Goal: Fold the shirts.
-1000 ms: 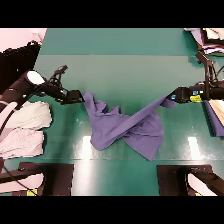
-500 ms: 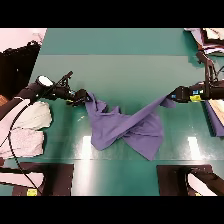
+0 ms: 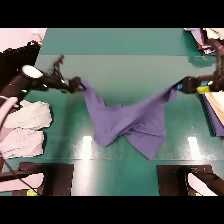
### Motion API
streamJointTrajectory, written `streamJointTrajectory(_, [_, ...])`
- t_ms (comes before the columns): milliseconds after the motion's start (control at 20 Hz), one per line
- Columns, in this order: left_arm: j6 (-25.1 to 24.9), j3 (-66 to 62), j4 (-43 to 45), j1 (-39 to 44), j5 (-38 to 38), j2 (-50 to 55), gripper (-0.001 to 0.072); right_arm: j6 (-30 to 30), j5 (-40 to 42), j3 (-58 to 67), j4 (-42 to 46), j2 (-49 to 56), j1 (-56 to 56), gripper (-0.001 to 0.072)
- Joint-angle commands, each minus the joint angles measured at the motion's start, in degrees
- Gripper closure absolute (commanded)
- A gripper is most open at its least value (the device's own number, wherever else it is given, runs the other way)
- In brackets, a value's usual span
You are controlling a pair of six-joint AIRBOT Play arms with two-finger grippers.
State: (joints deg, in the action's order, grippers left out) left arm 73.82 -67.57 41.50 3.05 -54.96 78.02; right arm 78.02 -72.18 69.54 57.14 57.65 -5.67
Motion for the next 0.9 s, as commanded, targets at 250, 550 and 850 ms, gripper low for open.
streamJointTrajectory(250, [-0.5,-27.3,6.8,-4.0,0.0,-26.7,0.0683,-1.2,-3.5,31.0,0.1,0.0,3.6,0.0700])
streamJointTrajectory(550, [-0.2,-45.4,6.8,-4.0,-0.8,-32.1,0.0683,-1.2,-7.4,46.4,0.5,-1.9,3.6,0.0700])
streamJointTrajectory(850, [1.3,-55.5,7.4,-4.0,1.4,-32.0,0.0684,-1.0,-4.9,49.0,10.1,-8.0,3.6,0.0701])
